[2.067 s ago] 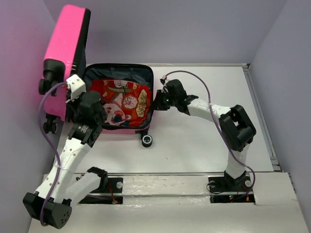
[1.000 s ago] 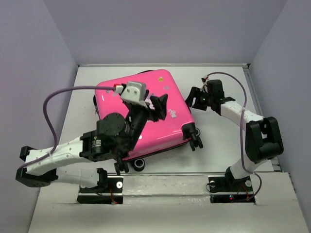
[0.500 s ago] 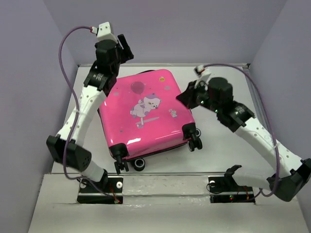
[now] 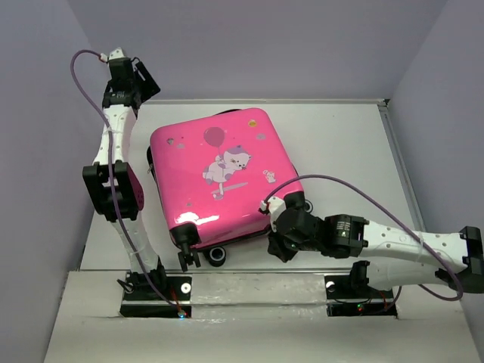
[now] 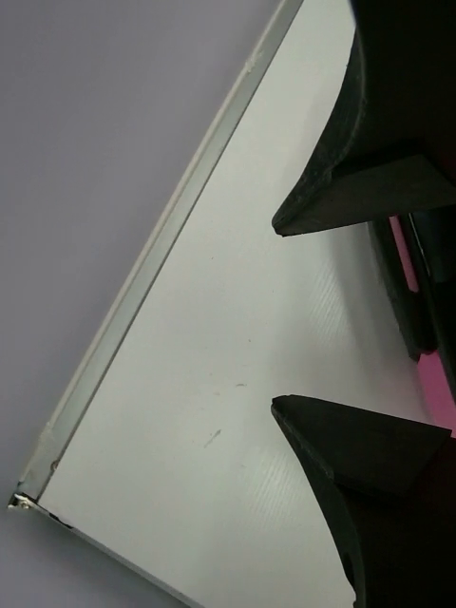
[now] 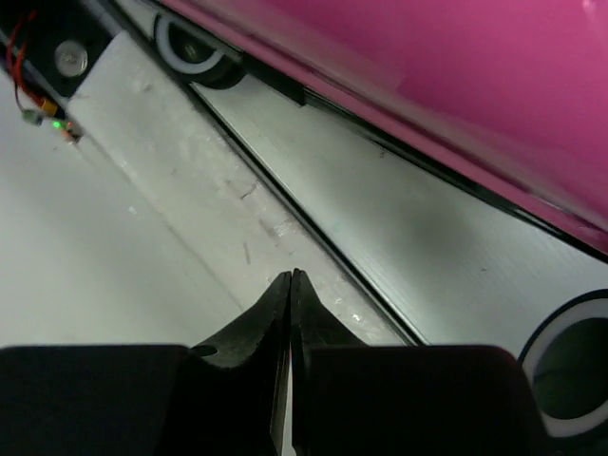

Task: Pack the luggage

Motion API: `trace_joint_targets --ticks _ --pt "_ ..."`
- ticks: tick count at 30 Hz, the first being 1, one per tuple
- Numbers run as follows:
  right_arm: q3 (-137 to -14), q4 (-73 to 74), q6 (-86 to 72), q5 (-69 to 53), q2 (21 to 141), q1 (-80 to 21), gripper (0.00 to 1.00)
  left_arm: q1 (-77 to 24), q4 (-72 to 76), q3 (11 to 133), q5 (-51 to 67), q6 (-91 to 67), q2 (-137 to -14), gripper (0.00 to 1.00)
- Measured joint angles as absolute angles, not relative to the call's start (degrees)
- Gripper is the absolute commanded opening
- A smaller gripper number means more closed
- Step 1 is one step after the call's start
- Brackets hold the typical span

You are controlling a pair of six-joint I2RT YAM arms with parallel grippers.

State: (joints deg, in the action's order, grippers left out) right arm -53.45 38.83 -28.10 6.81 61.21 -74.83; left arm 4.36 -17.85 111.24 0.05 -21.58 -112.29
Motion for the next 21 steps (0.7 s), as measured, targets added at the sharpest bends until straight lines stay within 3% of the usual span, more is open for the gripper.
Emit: trace_joint_targets --ticks 4,9,15,21 --pt "-53.36 39.11 -29.32 13.89 63.99 -72.36 0.07 6.81 -17.87 111.46 2.15 -21.52 -116.22 0.79" --pt "-52.71 35.55 -27.46 17.17 64.75 -56.66 0.07 6.28 -18.26 109.21 3.97 -21.37 -121.1 0.79" --pt "-53.04 26.11 -22.81 15.64 67.68 -42.83 0.07 5.67 -18.33 102.28 4.67 -20.91 -122.02 0.76" --pt "-61.93 22.79 -19.81 9.98 79.64 -35.05 0.07 7.81 -12.69 88.79 5.63 -20.62 -116.55 0.72"
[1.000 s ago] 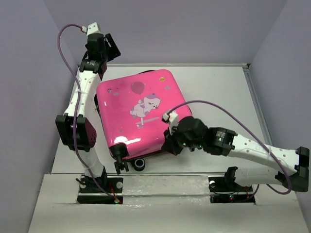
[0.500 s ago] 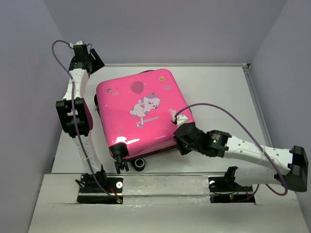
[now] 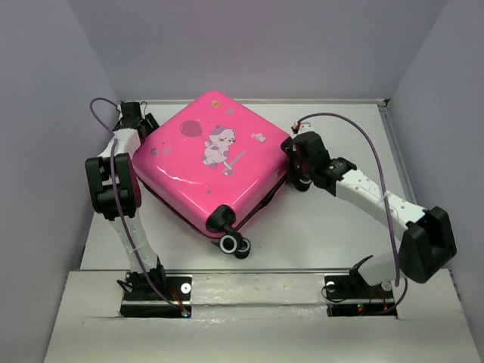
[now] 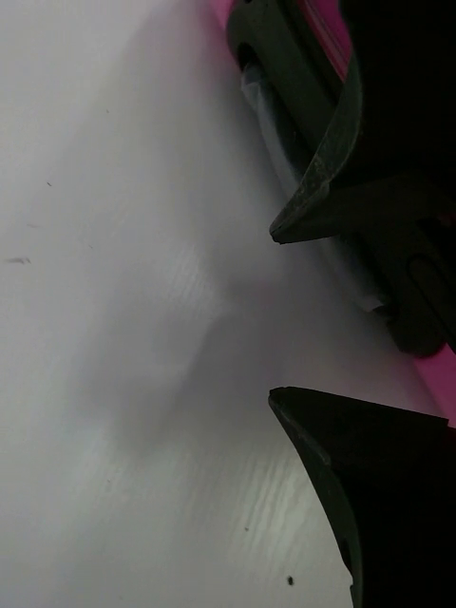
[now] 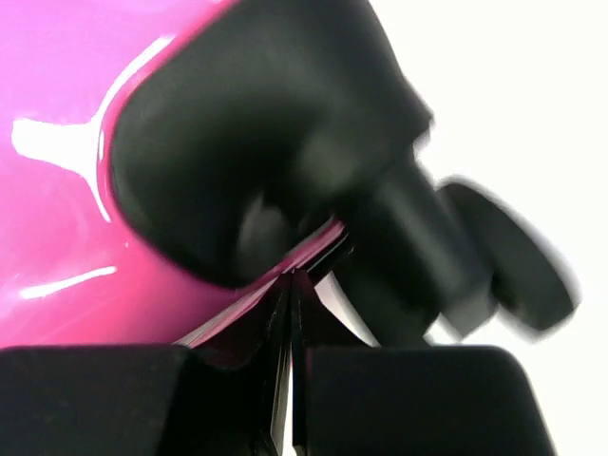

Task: Pack the luggage

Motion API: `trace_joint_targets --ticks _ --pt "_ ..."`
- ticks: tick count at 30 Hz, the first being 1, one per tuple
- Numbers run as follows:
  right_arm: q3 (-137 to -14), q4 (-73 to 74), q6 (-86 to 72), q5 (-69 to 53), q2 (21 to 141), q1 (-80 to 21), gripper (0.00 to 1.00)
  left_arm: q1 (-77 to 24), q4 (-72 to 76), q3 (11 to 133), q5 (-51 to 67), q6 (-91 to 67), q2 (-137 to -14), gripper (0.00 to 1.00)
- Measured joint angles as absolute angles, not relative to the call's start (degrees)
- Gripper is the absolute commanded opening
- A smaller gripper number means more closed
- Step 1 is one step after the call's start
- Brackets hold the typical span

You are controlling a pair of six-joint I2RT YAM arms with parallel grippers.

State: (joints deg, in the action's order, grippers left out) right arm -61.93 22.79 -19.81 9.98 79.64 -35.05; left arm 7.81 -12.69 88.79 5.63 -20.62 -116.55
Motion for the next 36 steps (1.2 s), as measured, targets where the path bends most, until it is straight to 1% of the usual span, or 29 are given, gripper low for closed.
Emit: trace_joint_targets --ticks 3,5,6,7,8,9,10,11,12,13,14,15,17,19,20,24,27,30,32,36 --pt "-63.22 17.74 -20.12 8.23 83.35 -32.84 0.07 8.71 -10.7 81.34 4.4 -21.08 -111.94 0.7" --pt "-61.36 15.97 -20.64 6.74 82.85 -32.86 0.07 8.82 -8.99 78.41 4.05 -21.54 -109.93 0.7" --pt "-59.0 14.52 -21.06 5.61 81.56 -33.08 0.08 8.69 -8.19 77.17 3.81 -21.61 -109.12 0.7" --pt "-58.3 14.52 -21.12 5.5 80.86 -33.19 0.11 8.34 -7.4 75.57 3.57 -21.65 -108.03 0.7" --pt "-58.0 14.98 -21.15 5.67 80.09 -33.23 0.17 8.1 -6.9 74.59 3.4 -21.71 -107.24 0.7" --pt "-58.02 15.55 -21.02 6.2 79.61 -33.21 0.37 7.79 -6.22 73.23 2.96 -21.93 -106.32 0.7" --pt "-58.02 16.51 -21.06 6.79 79.09 -33.21 0.48 7.11 -5.45 70.89 2.46 -22.13 -104.55 0.7" --pt "-58.04 18.68 -20.58 8.62 78.06 -33.21 0.57 6.68 -4.91 69.65 2.2 -22.33 -103.53 0.7" --pt "-58.02 19.66 -20.93 9.58 77.3 -33.12 0.64 5.91 -3.9 67.13 1.69 -22.74 -101.62 0.7" --pt "-58.02 22.35 -20.4 11.88 75.66 -32.84 0.67 5.3 -2.96 64.64 1.26 -23.24 -99.66 0.69" --pt "-57.98 23.44 -20.56 13.04 74.19 -32.56 0.66 4.93 -2.66 63.22 1.26 -23.49 -98.52 0.69" --pt "-57.78 24.6 -20.6 14.02 72.49 -32.1 0.52 4.43 -2.61 61.39 1.5 -23.7 -96.95 0.69" --pt "-55.99 25.28 -21.04 15.2 67.35 -30.72 0.33 3.33 -2.9 58.83 2.59 -24.21 -94.74 0.69" --pt "-54.83 24.6 -22.02 15.2 64.73 -29.91 0.1 2.0 -3.05 57.52 3.6 -24.6 -93.51 0.69" --pt "-54.13 23.88 -22.74 15.4 64.62 -29.65 0.07 0.86 -3.07 56.71 4.34 -24.86 -92.71 0.69" --pt "-50.76 22.22 -23.44 15.53 69.06 -26.17 0.07 -1.78 -3.2 55.02 4.91 -25.54 -90.65 0.69" --pt "-48.99 20.21 -25.02 12.69 73.87 -22.04 0.07 -2.59 -2.68 52.56 4.38 -26.57 -88.27 0.69" --pt "-49.47 16.56 -24.56 7.33 76.49 -18.7 0.07 -3.2 -2.98 50.02 4.21 -27.14 -85.23 0.69" --pt "-51.33 15.33 -23.64 4.19 79.18 -17.37 0.07 -3.44 -2.72 47.72 3.73 -27.64 -82.72 0.68" --pt "-61.52 11.97 -20.93 -3.4 91.55 -14.46 0.07 -3.42 -3.27 42.74 2.02 -27.97 -76.64 0.68"
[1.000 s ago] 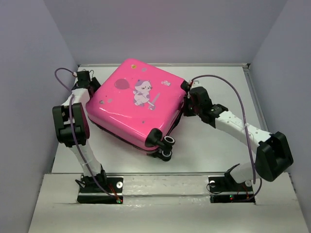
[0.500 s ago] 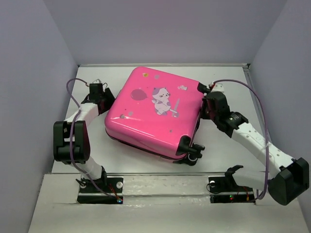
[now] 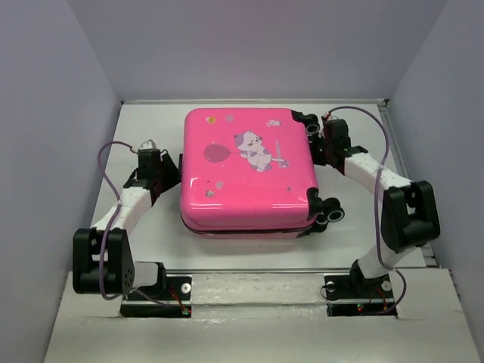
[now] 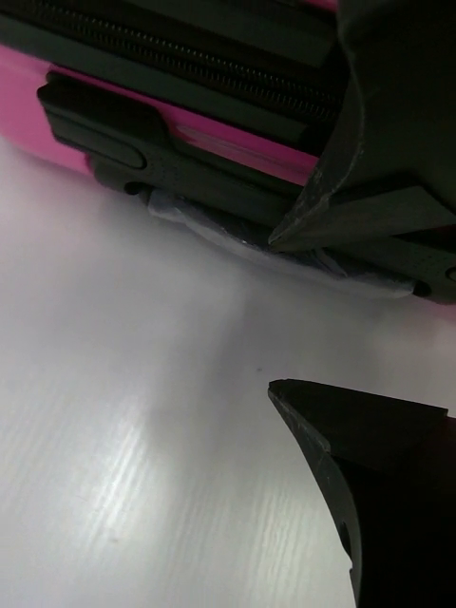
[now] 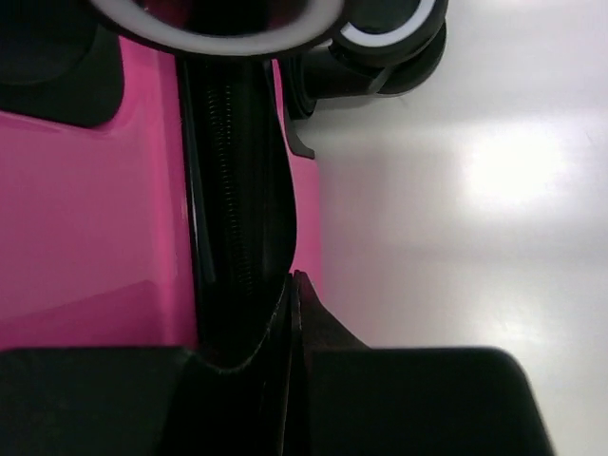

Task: Pack the luggage

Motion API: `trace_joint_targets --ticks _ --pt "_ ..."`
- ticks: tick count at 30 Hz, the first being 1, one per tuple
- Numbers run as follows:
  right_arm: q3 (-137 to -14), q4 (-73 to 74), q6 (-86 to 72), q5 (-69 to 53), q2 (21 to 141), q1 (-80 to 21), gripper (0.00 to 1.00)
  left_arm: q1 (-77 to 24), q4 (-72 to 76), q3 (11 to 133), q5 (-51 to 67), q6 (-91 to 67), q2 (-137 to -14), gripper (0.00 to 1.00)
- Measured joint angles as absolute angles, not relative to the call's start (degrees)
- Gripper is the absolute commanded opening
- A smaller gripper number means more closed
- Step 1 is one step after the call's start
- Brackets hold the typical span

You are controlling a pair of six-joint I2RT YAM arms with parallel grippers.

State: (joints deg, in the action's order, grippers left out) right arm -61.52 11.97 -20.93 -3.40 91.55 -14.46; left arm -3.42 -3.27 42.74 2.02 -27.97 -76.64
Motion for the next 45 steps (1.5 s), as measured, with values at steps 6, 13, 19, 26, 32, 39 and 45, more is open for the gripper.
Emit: trace_joint_targets --ticks 6,13,19,26,32,39,45 --pt "-86.72 11.51 -21.23 -15.14 113.03 -12.45 0.48 -4.1 -6.33 33.89 1.08 -29.19 -64.23 0.68" --pt "-119.5 16.75 -25.34 -23.55 130.19 -13.21 0.79 -7.6 -11.88 28.86 4.12 -32.16 -51.88 0.68" --pt "-115.83 20.86 -24.16 -23.31 118.52 -17.8 0.64 -9.17 -12.91 28.62 6.7 -33.43 -43.66 0.66" --pt "-94.85 19.94 -19.55 -22.31 92.58 -19.75 0.07 -10.28 -13.23 28.62 7.44 -33.43 -42.57 0.64" --pt "-60.36 10.76 -17.8 -19.68 64.88 -31.35 0.07 -10.44 -13.21 29.45 8.25 -33.43 -43.03 0.65" --pt "-30.15 -3.99 -23.18 -16.67 44.16 -41.74 0.33 -10.41 -14.2 33.12 6.57 -32.23 -43.16 0.7" --pt "-22.72 -4.38 -25.28 -13.08 48.07 -41.71 0.41 -11.25 -8.78 38.96 8.45 -32.03 -42.24 0.74"
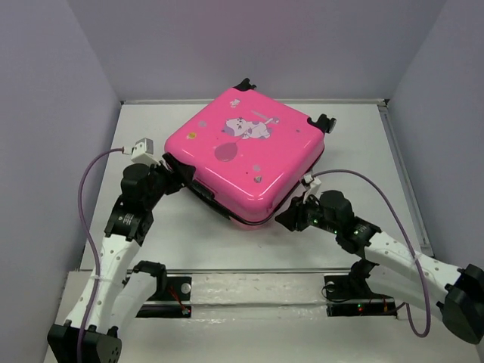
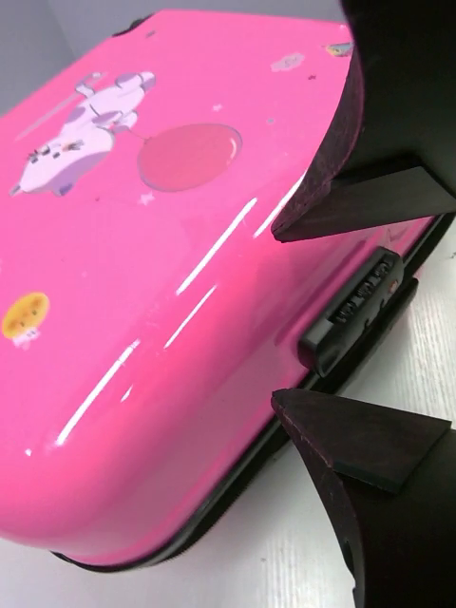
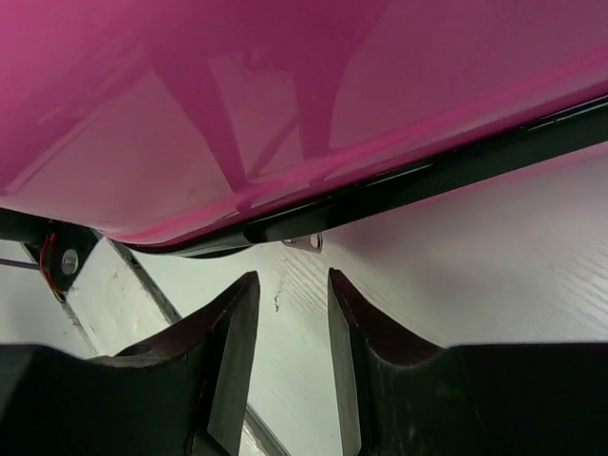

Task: Pack the luggage

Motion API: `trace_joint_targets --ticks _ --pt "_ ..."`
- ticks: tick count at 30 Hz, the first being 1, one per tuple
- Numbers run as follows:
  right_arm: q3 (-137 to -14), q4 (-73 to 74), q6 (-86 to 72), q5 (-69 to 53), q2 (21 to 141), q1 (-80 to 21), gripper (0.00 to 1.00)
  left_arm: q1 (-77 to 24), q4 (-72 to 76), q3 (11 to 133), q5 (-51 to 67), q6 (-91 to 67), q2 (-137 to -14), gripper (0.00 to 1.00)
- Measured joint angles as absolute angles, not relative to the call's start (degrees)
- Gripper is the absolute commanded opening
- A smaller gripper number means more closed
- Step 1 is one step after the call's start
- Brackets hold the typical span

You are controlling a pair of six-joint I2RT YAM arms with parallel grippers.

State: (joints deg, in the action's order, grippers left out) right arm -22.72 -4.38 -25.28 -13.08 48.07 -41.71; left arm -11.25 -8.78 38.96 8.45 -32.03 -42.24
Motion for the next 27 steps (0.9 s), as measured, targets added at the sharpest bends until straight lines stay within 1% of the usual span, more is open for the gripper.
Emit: trace_joint_targets --ticks 3,5,7,8,9,11,14,17,21,22,27 --pt "-22.76 -3.99 -25.15 -11.66 49.45 -41.71 0.42 -11.25 -6.72 39.88 9.98 -32.01 -43.77 0.74" --pt "-23.24 -3.99 -24.77 -10.79 49.01 -41.71 0.42 -11.25 -6.57 39.9 10.31 -31.99 -45.1 0.71" --pt "-24.16 -4.4 -24.38 -10.39 50.15 -41.71 0.42 -11.25 -7.05 39.9 10.35 -31.92 -45.47 0.63" --pt "-24.58 -5.19 -24.25 -10.41 51.75 -41.71 0.43 -11.25 -7.22 39.9 10.2 -31.68 -45.21 0.52" --pt "-24.6 -6.11 -24.23 -10.48 53.1 -41.78 0.43 -11.25 -7.38 39.9 10.13 -31.48 -44.71 0.47" --pt "-24.38 -7.49 -24.18 -10.83 55.59 -41.95 0.43 -11.29 -8.82 40.18 9.39 -30.28 -42.46 0.4" --pt "-23.46 -10.26 -23.7 -10.96 57.82 -42.09 0.44 -11.7 -12.19 42.06 8.27 -27.9 -38.3 0.39" --pt "-23.38 -12.88 -22.35 -10.85 59.64 -42.09 0.44 -12.32 -13.41 42.48 9.63 -27.92 -34.59 0.39" --pt "-21.78 -17.89 -21.71 -10.68 61.54 -42.09 0.42 -12.45 -13.1 36.32 13.63 -31.18 -30.81 0.42" --pt "-21.28 -19.29 -21.67 -10.68 62.17 -42.09 0.41 -12.6 -13.74 33.15 14.44 -32.77 -30.39 0.42" --pt "-19.09 -26.79 -21.85 -10.68 65.56 -42.15 0.31 -13.08 -16.45 26.96 16.69 -36.95 -29.82 0.43"
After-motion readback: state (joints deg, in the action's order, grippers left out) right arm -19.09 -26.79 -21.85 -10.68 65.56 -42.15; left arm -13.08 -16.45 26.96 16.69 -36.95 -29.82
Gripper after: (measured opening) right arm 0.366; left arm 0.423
